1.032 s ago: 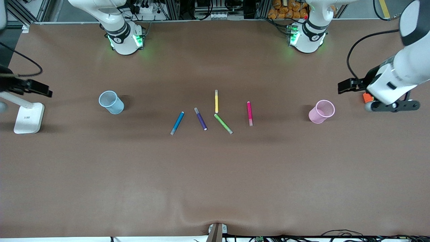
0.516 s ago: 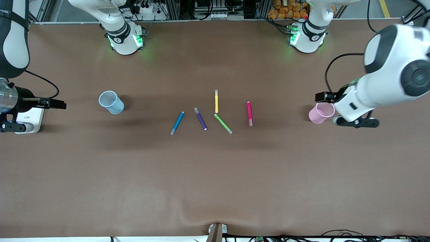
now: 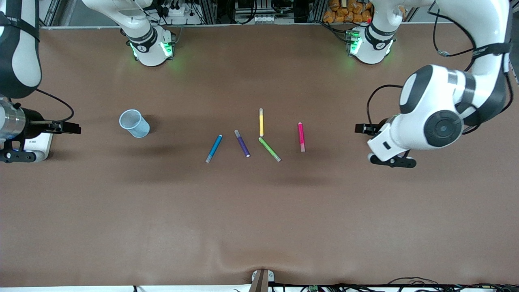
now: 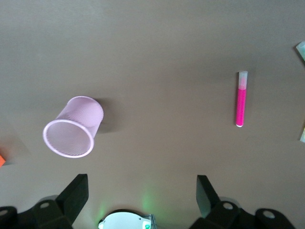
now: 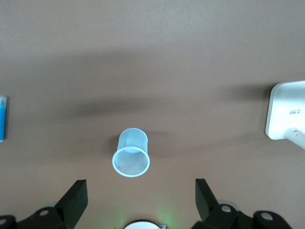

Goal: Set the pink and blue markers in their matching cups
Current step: 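Move the left gripper toward the pink marker while the right gripper approaches the blue marker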

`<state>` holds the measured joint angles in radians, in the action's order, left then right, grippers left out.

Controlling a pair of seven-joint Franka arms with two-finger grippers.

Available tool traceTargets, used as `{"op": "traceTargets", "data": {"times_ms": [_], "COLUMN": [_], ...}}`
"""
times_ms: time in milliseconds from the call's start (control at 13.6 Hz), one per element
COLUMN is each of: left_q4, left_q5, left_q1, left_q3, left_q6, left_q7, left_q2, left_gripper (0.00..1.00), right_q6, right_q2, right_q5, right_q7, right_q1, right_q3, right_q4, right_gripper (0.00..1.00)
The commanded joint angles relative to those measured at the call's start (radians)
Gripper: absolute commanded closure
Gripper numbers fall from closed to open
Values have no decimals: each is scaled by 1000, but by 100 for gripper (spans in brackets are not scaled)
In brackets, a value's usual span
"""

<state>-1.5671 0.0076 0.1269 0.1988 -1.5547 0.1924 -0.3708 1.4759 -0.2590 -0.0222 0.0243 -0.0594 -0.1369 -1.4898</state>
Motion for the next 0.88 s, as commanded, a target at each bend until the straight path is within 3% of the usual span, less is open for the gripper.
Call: {"op": "traceTargets", "data": {"times_ms": [0,590,811], "left_q4": [30,73,84], "left_q5": [-8,-90,-110], "left_q1": [45,132,140], "left_q3": [-1,-1,-1], "left_q6": [-21,-48,-86], "left_q7": [45,122,131], "left_q2": [-62,-207,-253], "left_gripper": [0,0,5], "right_q6": [17,44,78], "right_q2": [-40,-112,-129], "right_q5": [31,188,229], "right_q7": [-36,-325,-461], "right_q1": [-14,-92,-161], "right_q3": [2,2,2], "right_q4": [13,13,11], "right_gripper": [0,0,0]}}
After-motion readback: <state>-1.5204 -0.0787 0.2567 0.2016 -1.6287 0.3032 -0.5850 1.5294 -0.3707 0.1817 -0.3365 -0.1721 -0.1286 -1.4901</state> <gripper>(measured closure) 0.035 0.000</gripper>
